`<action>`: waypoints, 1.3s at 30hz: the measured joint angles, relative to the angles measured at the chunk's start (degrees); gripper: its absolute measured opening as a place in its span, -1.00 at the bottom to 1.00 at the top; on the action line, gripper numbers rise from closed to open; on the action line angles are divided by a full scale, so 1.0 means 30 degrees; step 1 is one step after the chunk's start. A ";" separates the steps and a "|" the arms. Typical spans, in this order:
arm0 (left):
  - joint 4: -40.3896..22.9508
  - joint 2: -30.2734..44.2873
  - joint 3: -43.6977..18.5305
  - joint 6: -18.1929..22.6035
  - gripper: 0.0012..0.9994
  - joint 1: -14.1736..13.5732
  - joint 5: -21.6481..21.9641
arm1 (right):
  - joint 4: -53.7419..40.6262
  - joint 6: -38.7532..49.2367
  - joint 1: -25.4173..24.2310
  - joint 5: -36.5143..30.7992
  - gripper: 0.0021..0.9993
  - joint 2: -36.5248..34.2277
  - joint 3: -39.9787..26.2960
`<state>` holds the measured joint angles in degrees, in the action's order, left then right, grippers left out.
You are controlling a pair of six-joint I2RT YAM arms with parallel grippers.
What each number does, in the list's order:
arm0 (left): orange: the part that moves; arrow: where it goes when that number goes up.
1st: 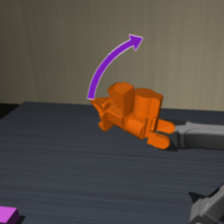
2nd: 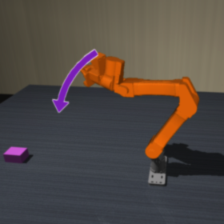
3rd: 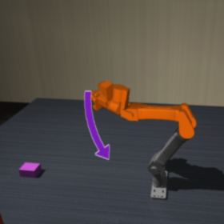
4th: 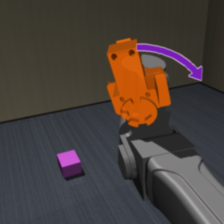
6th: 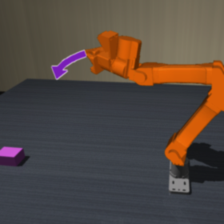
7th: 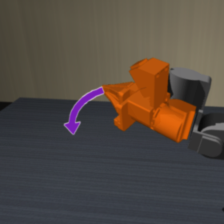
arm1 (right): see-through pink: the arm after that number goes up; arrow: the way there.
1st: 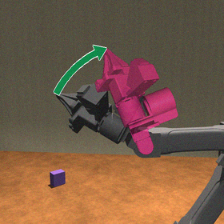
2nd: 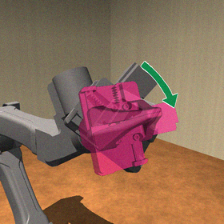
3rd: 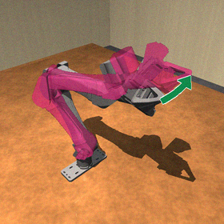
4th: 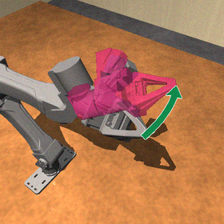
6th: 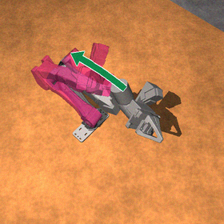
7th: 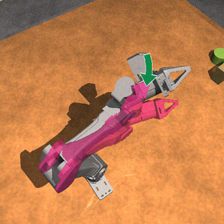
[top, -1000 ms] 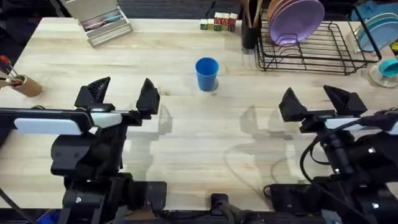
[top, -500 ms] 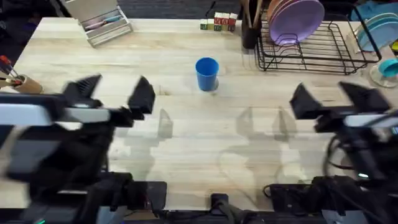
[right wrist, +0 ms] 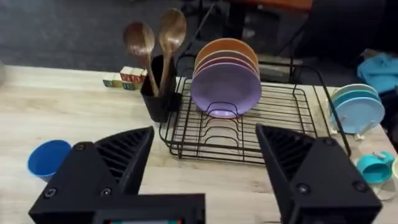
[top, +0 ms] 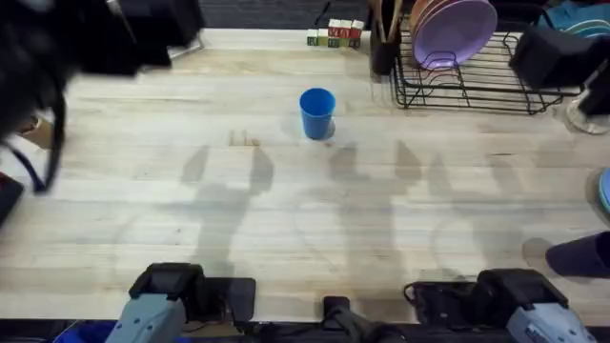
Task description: Pick up the cup on the table and put them onto the rack.
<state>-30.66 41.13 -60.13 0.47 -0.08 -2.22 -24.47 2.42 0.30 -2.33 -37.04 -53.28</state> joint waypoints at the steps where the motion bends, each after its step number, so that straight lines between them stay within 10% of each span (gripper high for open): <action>1: -0.0352 0.0653 -0.0817 0.0000 0.99 0.0000 -0.0116 | -0.0268 0.0017 0.0000 0.0000 0.99 -0.0635 -0.0539; 10: -0.3533 0.4996 -0.5646 -0.0007 0.99 0.0000 -0.0488 | -0.2487 0.0111 0.0000 0.0157 0.99 -0.4739 -0.3943; 27: -0.3714 0.5913 -0.5730 -0.0014 0.99 0.0000 -0.0473 | -0.1778 0.0145 0.0133 0.7285 0.99 -0.6153 -0.4210; 39: -0.3983 0.5913 -0.5730 -0.0007 0.99 0.0000 -0.0473 | -0.2040 0.0138 0.3461 0.8381 0.99 -1.0772 -0.4224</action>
<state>-42.61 58.87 -77.32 0.45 -0.08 -3.64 -30.59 2.83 10.68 22.82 -69.36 -65.95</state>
